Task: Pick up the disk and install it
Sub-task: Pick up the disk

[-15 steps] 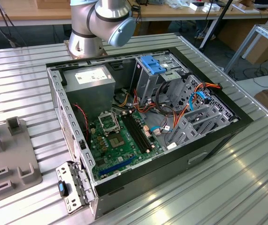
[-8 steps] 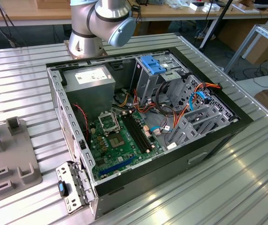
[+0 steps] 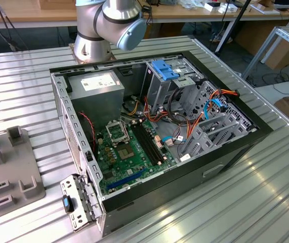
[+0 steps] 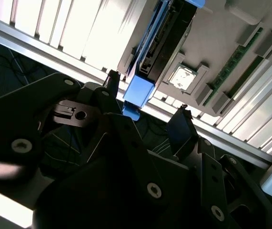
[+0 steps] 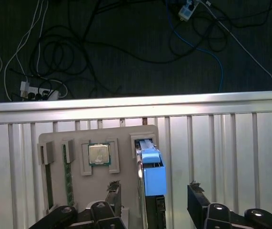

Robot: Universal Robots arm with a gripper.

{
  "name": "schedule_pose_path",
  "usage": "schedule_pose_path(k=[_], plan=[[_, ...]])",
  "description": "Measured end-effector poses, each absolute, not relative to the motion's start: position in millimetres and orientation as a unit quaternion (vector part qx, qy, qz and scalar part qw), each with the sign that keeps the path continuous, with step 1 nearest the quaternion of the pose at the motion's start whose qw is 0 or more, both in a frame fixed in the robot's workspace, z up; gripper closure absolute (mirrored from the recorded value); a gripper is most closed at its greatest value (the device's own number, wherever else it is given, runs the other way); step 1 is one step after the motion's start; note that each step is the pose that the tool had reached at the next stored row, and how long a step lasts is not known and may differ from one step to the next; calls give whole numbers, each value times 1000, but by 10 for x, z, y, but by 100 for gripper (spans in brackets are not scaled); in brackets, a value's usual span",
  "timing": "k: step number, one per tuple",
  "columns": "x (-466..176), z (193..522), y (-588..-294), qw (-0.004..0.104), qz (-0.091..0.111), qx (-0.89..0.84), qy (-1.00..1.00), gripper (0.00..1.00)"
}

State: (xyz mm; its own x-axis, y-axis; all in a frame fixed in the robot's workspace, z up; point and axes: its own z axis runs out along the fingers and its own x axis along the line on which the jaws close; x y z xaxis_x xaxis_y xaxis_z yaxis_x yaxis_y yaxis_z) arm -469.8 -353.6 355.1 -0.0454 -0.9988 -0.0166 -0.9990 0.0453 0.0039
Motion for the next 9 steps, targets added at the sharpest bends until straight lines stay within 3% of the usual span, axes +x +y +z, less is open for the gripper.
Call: schedule_pose_path(k=[9], plan=[[-4698,3494,-3536,5,7,-691,723,34]])
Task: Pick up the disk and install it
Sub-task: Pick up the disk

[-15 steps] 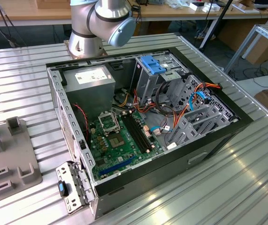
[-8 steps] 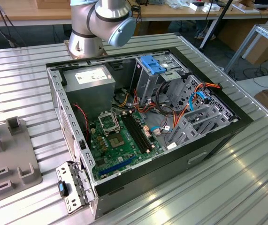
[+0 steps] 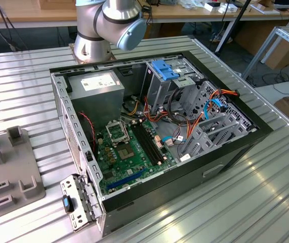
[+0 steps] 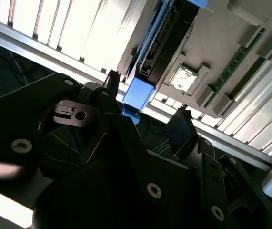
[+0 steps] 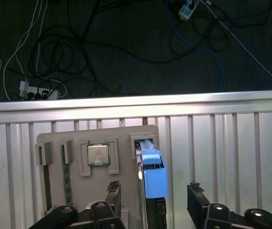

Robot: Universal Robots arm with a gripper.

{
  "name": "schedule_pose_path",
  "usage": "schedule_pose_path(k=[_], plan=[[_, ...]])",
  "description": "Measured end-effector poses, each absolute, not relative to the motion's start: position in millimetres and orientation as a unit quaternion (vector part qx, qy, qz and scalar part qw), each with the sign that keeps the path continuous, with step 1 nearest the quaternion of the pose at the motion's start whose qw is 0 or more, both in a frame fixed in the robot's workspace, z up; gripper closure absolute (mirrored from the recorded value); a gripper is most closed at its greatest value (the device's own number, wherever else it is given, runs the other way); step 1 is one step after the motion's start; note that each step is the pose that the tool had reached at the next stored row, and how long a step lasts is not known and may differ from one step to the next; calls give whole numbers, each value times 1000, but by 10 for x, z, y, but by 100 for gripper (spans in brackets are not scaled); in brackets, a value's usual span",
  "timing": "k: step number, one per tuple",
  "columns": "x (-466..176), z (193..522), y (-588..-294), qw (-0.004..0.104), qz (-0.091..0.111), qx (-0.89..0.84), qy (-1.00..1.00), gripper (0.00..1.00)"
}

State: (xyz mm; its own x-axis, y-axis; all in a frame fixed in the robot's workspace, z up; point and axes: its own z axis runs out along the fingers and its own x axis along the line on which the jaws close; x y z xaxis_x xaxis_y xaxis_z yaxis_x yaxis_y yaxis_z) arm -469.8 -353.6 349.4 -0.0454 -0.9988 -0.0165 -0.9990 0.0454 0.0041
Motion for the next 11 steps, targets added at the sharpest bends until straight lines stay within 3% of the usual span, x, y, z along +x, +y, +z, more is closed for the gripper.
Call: schedule_pose_path(k=[11], plan=[[-4698,3463,-3536,5,7,-691,723,34]])
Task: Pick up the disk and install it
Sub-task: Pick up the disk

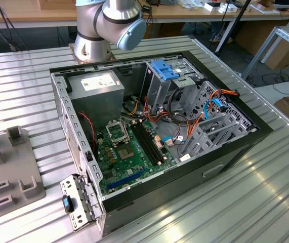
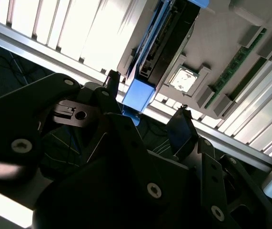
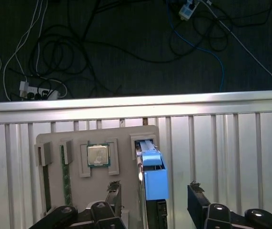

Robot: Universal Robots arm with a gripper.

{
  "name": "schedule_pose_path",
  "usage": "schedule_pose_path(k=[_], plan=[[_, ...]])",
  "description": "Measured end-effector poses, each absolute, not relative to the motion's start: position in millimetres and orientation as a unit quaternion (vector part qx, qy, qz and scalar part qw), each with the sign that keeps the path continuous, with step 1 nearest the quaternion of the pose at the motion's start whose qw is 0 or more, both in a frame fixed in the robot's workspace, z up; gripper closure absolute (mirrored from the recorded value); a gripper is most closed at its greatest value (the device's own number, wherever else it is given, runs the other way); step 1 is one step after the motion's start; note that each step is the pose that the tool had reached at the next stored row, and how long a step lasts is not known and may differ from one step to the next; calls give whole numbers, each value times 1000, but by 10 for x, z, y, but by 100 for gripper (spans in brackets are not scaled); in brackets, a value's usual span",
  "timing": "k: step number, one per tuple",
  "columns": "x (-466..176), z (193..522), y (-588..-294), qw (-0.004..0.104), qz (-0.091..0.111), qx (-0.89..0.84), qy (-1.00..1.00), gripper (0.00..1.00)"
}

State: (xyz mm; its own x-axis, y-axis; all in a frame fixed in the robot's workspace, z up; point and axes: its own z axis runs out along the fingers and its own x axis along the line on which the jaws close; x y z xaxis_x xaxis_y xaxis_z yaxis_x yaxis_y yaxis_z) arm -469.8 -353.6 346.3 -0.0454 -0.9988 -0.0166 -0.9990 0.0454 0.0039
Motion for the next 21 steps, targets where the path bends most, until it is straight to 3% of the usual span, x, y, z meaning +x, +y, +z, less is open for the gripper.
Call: schedule_pose_path(k=[21], plan=[[-4700,3375,-3501,5,7,-692,722,34]])
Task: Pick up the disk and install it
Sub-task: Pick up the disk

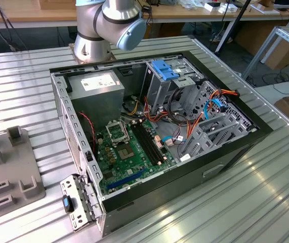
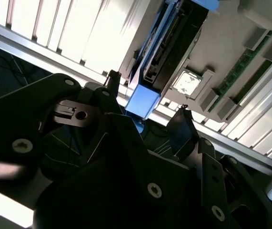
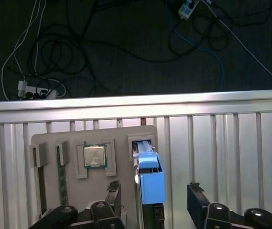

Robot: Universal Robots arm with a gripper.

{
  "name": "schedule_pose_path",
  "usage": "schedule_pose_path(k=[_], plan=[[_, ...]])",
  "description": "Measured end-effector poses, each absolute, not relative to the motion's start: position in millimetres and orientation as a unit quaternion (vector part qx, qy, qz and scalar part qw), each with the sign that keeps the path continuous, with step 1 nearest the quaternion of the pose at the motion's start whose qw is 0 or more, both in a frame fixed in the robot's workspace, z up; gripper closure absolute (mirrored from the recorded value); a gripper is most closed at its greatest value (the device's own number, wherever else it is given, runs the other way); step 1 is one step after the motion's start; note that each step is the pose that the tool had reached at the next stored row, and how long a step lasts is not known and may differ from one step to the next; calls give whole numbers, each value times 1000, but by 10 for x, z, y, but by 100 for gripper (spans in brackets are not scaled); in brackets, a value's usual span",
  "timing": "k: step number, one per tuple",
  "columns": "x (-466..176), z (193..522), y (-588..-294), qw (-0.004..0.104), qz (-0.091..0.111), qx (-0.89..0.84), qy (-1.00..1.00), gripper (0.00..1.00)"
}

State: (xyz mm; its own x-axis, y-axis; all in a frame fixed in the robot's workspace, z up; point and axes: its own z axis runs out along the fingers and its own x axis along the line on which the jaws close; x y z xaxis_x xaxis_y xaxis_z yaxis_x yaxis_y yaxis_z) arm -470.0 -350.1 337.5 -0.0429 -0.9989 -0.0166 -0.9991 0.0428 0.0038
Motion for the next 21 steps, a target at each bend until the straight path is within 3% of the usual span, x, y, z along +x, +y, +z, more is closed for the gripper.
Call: schedule_pose_path(k=[21], plan=[[-4705,3210,-3501,5,7,-700,714,34]])
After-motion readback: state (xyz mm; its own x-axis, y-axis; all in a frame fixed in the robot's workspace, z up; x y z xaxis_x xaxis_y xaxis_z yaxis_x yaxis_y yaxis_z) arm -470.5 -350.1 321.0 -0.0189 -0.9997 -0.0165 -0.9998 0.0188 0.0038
